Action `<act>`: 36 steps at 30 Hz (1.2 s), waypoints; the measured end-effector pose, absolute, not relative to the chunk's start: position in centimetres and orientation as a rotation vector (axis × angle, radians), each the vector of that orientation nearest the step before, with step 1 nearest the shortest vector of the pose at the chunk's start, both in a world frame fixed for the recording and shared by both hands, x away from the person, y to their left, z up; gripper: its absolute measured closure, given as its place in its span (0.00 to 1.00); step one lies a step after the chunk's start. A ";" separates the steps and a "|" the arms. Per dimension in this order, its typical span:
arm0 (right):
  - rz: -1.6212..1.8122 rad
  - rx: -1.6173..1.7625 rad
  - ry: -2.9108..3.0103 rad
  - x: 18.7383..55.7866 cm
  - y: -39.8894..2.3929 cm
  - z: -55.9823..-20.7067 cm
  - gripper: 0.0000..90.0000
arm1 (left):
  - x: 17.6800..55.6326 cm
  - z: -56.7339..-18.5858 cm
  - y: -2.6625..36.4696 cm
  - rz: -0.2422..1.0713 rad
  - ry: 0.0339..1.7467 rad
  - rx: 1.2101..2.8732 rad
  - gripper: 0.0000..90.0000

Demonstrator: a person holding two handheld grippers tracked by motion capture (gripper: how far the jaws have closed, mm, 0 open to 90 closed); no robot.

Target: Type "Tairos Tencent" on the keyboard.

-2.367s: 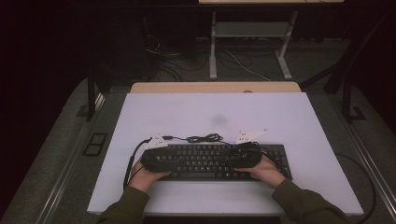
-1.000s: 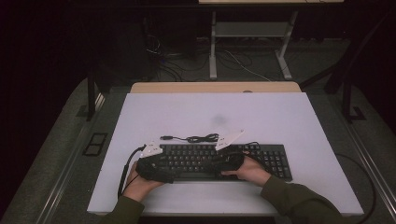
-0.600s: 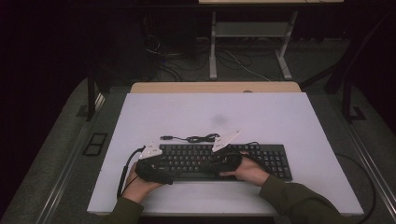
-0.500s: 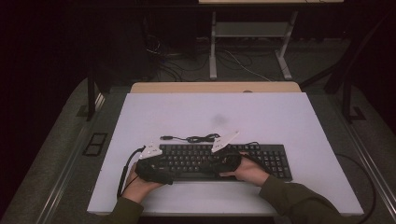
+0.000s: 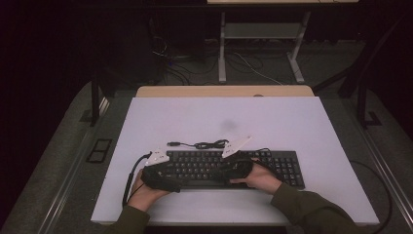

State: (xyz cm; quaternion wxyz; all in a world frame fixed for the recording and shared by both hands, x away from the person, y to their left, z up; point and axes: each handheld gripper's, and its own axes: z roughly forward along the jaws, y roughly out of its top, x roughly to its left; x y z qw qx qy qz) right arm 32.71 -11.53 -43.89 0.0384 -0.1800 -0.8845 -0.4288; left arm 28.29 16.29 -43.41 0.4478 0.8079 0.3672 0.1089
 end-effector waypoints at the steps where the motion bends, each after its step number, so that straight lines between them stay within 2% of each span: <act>1: -1.318 -0.555 -2.715 32.7 -11.6 -43.8 0.99 | 28.3 -43.4 16.3 0.268 0.908 1.999 0.02; 7: -1.345 -0.583 -2.712 32.7 -12.4 -43.6 0.92 | 28.7 -43.4 16.0 0.259 0.891 2.006 0.08; 13: -1.368 -0.622 -2.710 32.6 -13.2 -43.5 0.78 | 29.2 -43.2 15.6 0.249 0.869 2.006 0.19; 19: -1.388 -0.686 -2.707 32.4 -14.1 -43.5 0.65 | 29.7 -43.0 15.0 0.244 0.833 2.009 0.38; 22: -1.409 -0.717 -2.713 32.3 -14.6 -43.5 0.55 | 30.0 -43.0 14.7 0.238 0.824 2.015 0.47; 26: -1.421 -0.767 -2.712 32.2 -15.3 -43.5 0.44 | 30.5 -42.8 14.4 0.228 0.808 2.027 0.64; 31: -1.430 -0.818 -2.722 31.9 -16.1 -43.5 0.36 | 31.1 -42.7 14.0 0.212 0.803 2.039 0.85; 36: -1.432 -0.877 -2.727 31.8 -16.7 -43.6 0.31 | 31.5 -42.8 13.5 0.189 0.778 2.058 0.96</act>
